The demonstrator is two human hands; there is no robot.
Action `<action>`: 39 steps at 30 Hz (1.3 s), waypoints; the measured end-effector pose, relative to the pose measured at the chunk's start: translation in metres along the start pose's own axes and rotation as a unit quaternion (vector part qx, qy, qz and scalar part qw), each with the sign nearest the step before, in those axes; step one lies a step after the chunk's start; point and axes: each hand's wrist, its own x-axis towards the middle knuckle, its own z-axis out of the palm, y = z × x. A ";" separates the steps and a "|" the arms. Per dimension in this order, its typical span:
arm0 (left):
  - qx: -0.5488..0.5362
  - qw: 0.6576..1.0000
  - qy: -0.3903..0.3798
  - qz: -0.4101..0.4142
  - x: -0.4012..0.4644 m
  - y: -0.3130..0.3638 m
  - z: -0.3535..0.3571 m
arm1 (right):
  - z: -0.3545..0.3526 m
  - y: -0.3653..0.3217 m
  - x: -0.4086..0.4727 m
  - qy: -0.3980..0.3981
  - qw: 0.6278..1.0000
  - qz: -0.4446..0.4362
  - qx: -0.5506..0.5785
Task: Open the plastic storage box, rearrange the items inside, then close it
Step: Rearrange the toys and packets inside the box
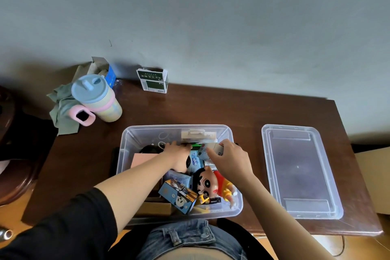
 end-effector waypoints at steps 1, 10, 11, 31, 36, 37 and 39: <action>0.004 1.000 -0.001 0.003 0.000 0.001 -0.002 | 0.000 0.000 0.000 -0.003 1.000 0.001 0.002; -0.016 0.983 0.177 0.052 -0.021 -0.010 0.002 | 0.000 0.002 -0.002 -0.001 0.999 0.013 0.049; -0.025 0.981 0.183 0.058 -0.025 -0.016 0.001 | -0.002 0.003 -0.002 0.003 0.998 0.018 0.067; -0.132 0.933 0.334 -0.034 -0.086 -0.096 -0.001 | -0.003 -0.001 0.001 0.004 0.998 -0.007 0.054; -0.024 0.905 0.412 -0.105 -0.089 -0.067 -0.005 | 0.001 -0.001 0.001 0.004 0.999 -0.011 0.032; -0.024 0.896 0.432 -0.099 -0.089 -0.061 -0.006 | 0.002 0.000 0.001 0.008 0.999 -0.012 0.030; -0.062 0.885 0.460 -0.035 -0.090 -0.049 -0.010 | 0.003 0.001 0.000 0.017 1.000 -0.012 0.022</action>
